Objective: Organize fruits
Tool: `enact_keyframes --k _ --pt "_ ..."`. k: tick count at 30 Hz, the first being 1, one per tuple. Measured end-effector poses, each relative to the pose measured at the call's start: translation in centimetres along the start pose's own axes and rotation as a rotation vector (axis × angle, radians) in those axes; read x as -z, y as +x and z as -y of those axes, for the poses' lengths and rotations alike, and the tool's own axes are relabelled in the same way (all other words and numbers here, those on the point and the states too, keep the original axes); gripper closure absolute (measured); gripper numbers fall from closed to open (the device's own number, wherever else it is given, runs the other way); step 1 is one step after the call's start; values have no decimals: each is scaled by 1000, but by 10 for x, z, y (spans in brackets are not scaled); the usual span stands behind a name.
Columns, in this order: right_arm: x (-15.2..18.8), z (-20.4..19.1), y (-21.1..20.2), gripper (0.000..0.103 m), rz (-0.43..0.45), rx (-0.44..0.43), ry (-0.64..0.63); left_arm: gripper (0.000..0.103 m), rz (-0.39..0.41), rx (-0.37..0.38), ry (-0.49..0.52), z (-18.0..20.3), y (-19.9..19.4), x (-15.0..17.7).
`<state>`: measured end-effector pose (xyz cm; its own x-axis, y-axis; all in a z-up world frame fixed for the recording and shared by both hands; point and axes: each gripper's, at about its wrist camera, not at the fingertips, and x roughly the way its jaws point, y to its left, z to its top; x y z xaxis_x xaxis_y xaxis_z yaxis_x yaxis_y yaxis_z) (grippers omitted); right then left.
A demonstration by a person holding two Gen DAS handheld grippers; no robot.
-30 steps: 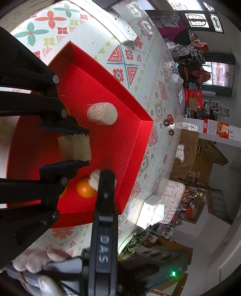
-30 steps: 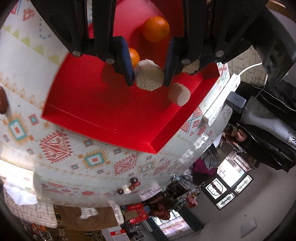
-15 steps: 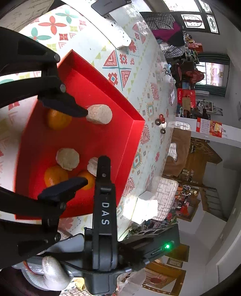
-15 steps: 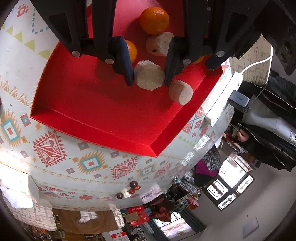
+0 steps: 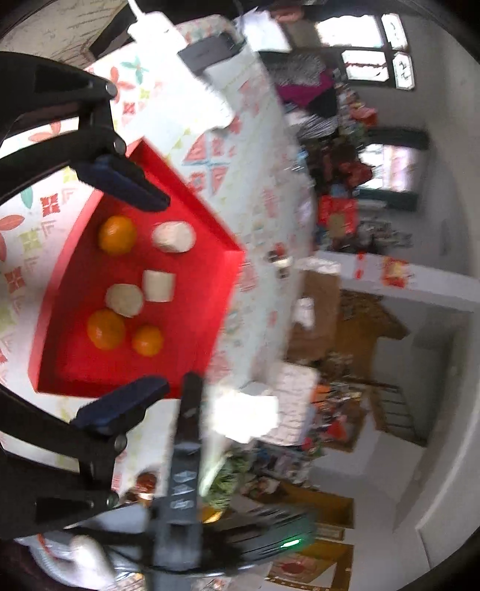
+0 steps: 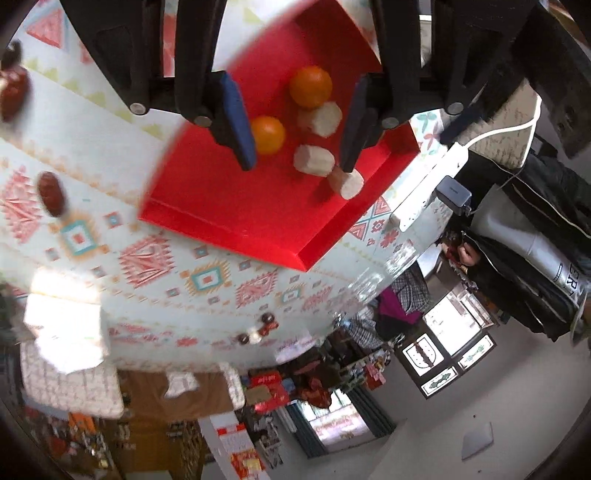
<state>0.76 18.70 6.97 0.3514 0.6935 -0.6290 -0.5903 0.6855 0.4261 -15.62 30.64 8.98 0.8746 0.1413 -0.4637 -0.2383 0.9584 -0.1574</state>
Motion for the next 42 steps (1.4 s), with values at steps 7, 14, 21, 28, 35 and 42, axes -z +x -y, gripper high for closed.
enact_keyframes --k 7,14,21,28,35,42 --pt "33 0 -66 42 111 45 -49 0 252 -53 -79 4 -68 -5" --pt "61 -2 -116 38 209 90 -116 0 330 -41 -60 20 -98 -1" --pt "88 9 -156 27 271 131 -127 0 540 209 105 65 -153 14" --pt "108 43 -187 24 304 206 -95 0 438 170 204 104 -142 9" --pt "117 102 -195 24 277 256 41 0 276 207 207 122 -103 17" --pt "123 113 -195 24 216 291 21 0 167 165 234 135 -69 8"
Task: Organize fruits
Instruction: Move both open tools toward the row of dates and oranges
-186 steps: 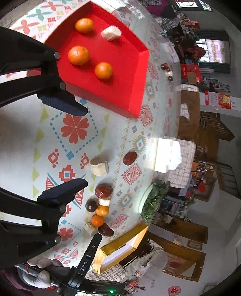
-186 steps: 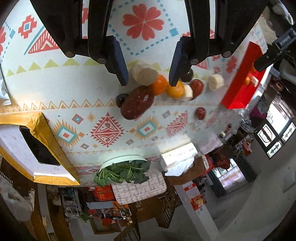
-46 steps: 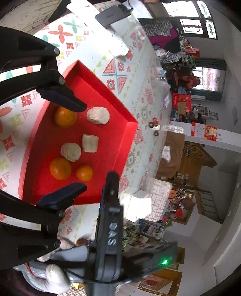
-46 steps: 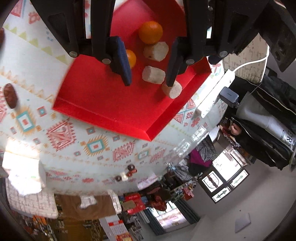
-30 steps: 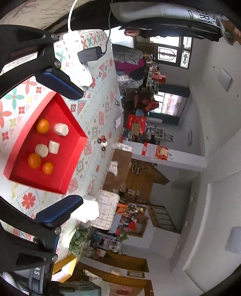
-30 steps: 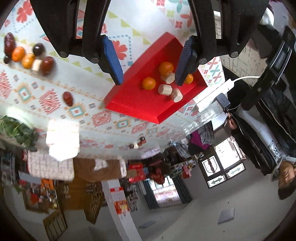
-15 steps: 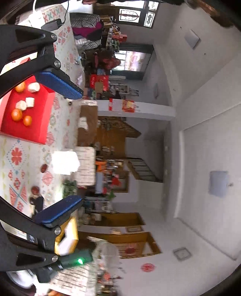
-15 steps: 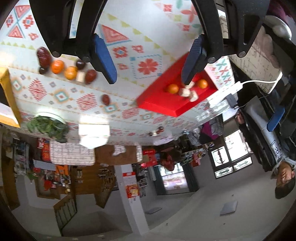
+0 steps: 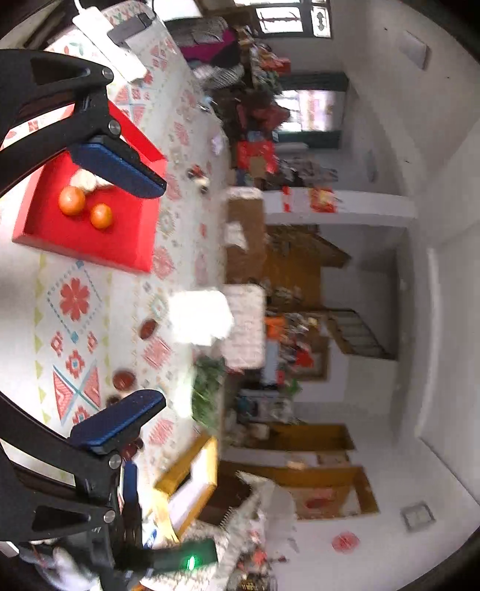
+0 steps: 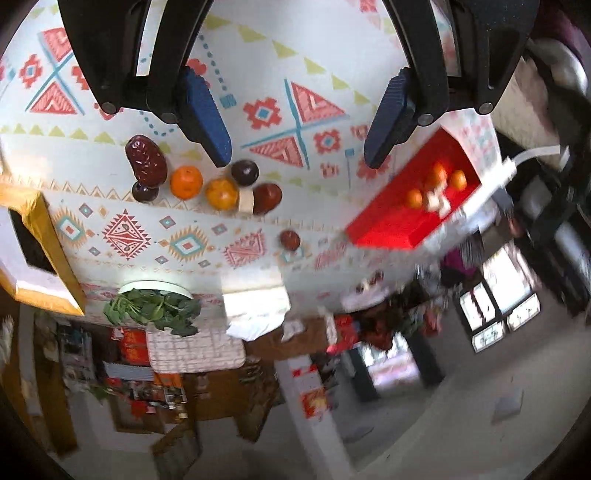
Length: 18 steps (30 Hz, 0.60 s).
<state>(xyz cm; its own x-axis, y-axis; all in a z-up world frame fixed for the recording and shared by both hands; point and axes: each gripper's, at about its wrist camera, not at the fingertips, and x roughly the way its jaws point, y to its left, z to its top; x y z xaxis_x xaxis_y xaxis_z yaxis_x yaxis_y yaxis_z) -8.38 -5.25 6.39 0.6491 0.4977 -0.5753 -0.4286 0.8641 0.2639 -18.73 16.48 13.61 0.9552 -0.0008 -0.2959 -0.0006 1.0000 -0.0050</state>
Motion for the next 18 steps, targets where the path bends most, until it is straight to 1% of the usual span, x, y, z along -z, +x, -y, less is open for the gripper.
enact_keyframes --k 2,4,6,8,9,11,13,14,15,18 --pt "-2 1 -7 24 19 26 -21 0 -29 10 -22 -4 7 -1" --pt "-7 12 -15 24 44 40 -8 0 -49 32 -46 -6 13 4" --pt "-12 31 -20 24 54 68 29 0 -86 51 -58 -6 24 10" --pt "-19 62 -18 25 37 91 105 0 -121 72 -68 -2 37 16" --pt "-21 75 -16 27 28 91 143 0 -139 87 -72 0 44 19" --pt "-24 101 -9 42 0 74 226 0 -162 109 -73 4 52 21" --pt "-26 121 1 48 -23 57 296 0 -191 151 -80 11 61 22" --pt "-27 129 6 48 -31 53 322 1 -208 189 -84 15 69 21" --pt "-26 135 12 48 -37 57 336 1 -215 209 -84 18 73 21" --pt "-22 140 30 48 -77 118 311 2 -228 227 -52 32 88 20"
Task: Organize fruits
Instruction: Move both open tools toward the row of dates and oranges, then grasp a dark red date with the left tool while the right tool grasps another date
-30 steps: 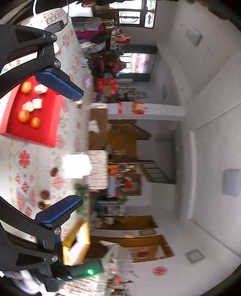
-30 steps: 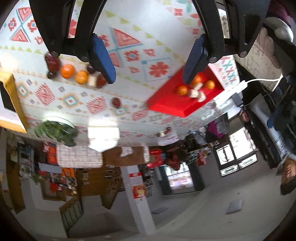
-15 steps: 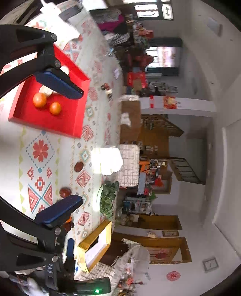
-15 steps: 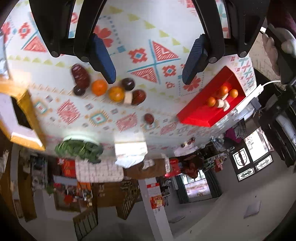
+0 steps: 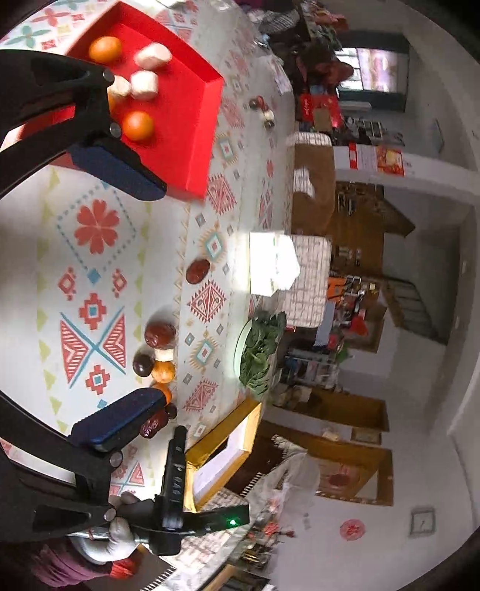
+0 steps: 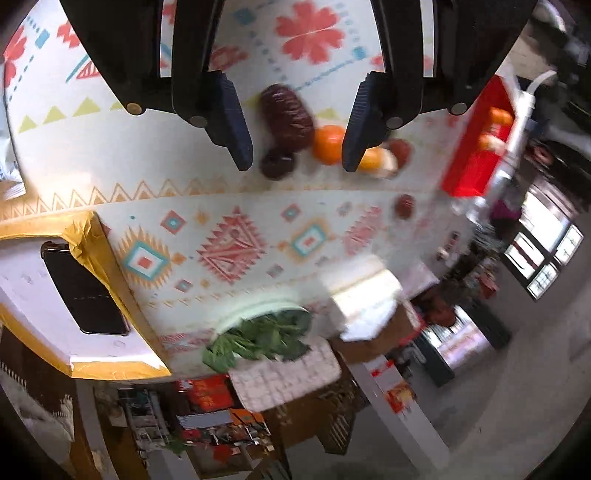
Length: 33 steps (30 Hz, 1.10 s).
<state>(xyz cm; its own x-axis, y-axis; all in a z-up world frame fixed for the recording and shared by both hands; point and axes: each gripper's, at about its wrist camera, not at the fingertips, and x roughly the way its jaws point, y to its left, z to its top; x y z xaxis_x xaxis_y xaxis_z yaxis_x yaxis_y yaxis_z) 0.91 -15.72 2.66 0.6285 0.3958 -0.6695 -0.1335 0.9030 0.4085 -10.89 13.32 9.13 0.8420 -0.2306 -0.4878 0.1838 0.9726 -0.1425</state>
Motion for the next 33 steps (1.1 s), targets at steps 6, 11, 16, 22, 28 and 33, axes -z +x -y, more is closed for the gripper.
enact_keyframes --k 6,11,16,22,28,33 --pt "10 -4 15 48 -65 27 -71 11 -93 76 -17 9 56 -9" --pt "19 -11 26 53 -93 59 -121 49 -213 119 -48 12 113 -11" --pt "21 -11 27 64 -97 61 -118 59 -283 182 -121 6 145 -4" --pt "22 -14 28 64 -93 78 -140 59 -313 222 -128 9 159 0" --pt "23 -16 29 64 -94 74 -136 59 -382 144 -38 24 173 6" --pt "23 -18 29 64 -92 86 -147 74 -383 106 13 33 177 7"
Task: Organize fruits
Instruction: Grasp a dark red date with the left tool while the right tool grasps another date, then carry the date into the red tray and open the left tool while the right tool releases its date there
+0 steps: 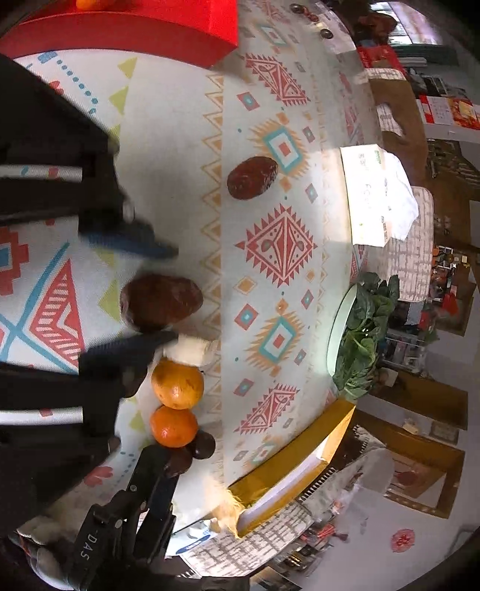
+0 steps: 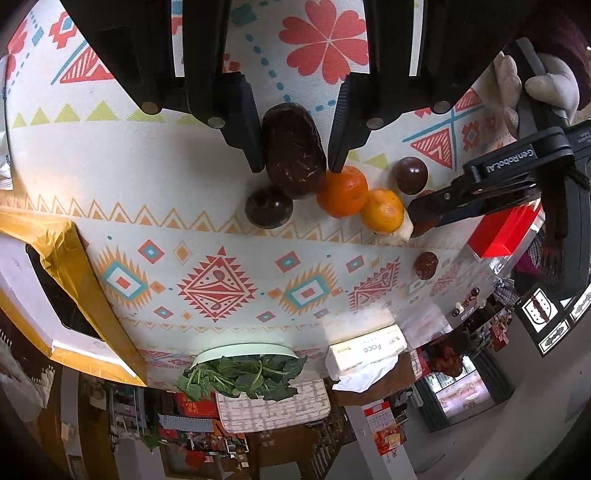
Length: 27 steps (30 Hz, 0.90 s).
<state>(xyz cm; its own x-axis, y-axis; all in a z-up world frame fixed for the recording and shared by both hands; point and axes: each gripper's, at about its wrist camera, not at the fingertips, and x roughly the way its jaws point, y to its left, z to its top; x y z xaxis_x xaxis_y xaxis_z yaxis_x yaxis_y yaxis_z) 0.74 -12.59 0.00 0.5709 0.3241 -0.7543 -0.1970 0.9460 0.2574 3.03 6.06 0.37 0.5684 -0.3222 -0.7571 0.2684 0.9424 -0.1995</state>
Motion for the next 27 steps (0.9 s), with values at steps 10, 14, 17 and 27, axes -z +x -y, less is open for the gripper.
enact_keyframes --k 10,14,17,27 --pt "0 7 -2 66 16 -11 35 74 103 -35 -35 -3 -42 12" --pt "-1 8 -7 66 48 -24 40 74 172 -45 -78 -13 -79 25" --pt "0 7 -12 66 72 -59 43 74 224 -50 -141 -33 -111 39" --pt "-2 -30 -37 66 132 -82 1 74 312 -241 -262 -101 -170 81"
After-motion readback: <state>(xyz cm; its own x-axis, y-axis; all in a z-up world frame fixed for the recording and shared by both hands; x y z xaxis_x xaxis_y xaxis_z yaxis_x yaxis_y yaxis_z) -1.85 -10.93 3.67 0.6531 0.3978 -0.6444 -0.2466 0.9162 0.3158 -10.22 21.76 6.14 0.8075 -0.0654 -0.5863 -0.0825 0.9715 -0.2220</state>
